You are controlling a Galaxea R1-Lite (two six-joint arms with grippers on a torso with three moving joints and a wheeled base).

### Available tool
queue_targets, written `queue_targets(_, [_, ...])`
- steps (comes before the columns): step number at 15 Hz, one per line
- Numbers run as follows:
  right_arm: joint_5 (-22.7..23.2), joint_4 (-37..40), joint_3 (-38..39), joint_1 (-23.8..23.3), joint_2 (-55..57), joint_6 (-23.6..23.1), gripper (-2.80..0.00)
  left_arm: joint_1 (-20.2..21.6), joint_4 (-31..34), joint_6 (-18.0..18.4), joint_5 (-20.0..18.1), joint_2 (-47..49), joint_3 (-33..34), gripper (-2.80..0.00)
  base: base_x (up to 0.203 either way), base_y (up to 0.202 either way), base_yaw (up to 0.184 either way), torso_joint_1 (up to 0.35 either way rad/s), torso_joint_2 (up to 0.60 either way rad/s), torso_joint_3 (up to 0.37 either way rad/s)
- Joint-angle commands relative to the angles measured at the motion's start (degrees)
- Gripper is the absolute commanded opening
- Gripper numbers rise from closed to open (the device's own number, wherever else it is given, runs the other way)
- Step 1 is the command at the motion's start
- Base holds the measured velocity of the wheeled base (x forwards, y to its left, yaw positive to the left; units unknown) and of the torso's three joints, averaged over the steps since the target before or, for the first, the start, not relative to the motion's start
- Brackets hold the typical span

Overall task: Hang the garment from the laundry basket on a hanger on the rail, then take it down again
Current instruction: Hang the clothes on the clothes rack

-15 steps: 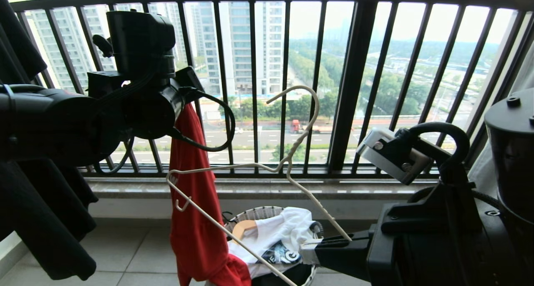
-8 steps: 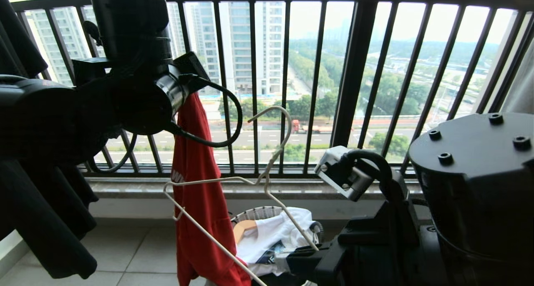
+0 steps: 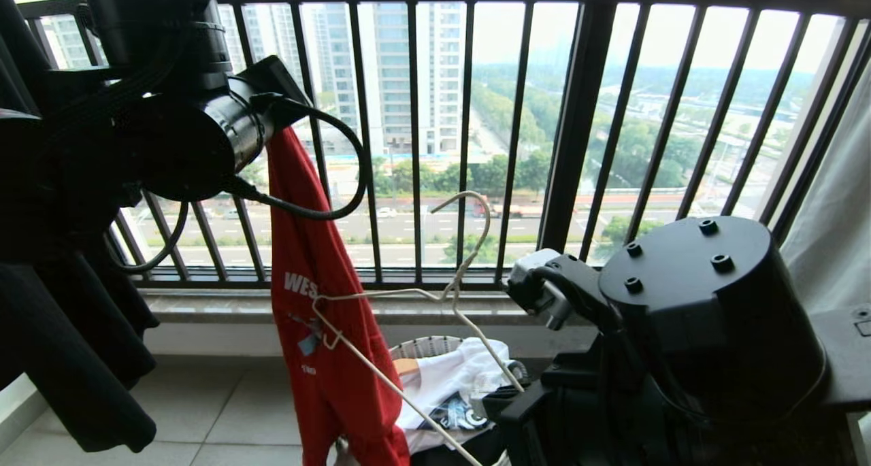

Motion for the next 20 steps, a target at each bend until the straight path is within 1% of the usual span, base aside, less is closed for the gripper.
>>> queue_targets(1, [-0.1,0.7,-0.2,-0.4,-1.0,-0.3,-2.80,0.3,0.1,-0.1,-0.3,-0.7,0.2,-2.80,0.000,0.000,0.000,0.000,0.00,0.000])
queue_targets(5, [-0.3,0.8,-0.2,-1.9,-0.4,-0.6,-2.80,1.4,0.2,0.0,-1.2,-0.9,0.2,-2.80,0.000,0.000,0.000,0.000,0.00,0.000])
queue_targets(10, [-0.8,1.5,-0.2,-5.3,-0.7,-3.6,-2.80,1.7,2.2,0.2,-1.0,-0.7,0.2,-2.80,0.000,0.000,0.000,0.000,0.00,0.000])
queue_targets(13, [-1.1,4.0,-0.2,-5.3,-0.9,-5.1,-2.80,2.9,2.0,0.6,-0.8,-0.6,0.0,-2.80,0.000,0.000,0.000,0.000,0.00,0.000])
queue_targets(16, [-1.1,5.9,-0.2,-5.3,-1.1,-6.1,-2.80,3.1,1.8,1.1,-1.1,-0.7,0.0,-2.80,0.000,0.000,0.000,0.000,0.00,0.000])
queue_targets(19, [-1.3,5.0,-0.2,-5.8,-0.5,-5.8,-2.80,2.9,2.3,1.1,-1.3,-1.5,0.1,-2.80,0.000,0.000,0.000,0.000,0.00,0.000])
queue_targets(20, [-1.4,3.7,-0.2,-6.0,-0.5,-5.8,-2.80,2.6,2.4,1.1,-1.3,-1.5,0.3,-2.80,0.000,0.000,0.000,0.000,0.00,0.000])
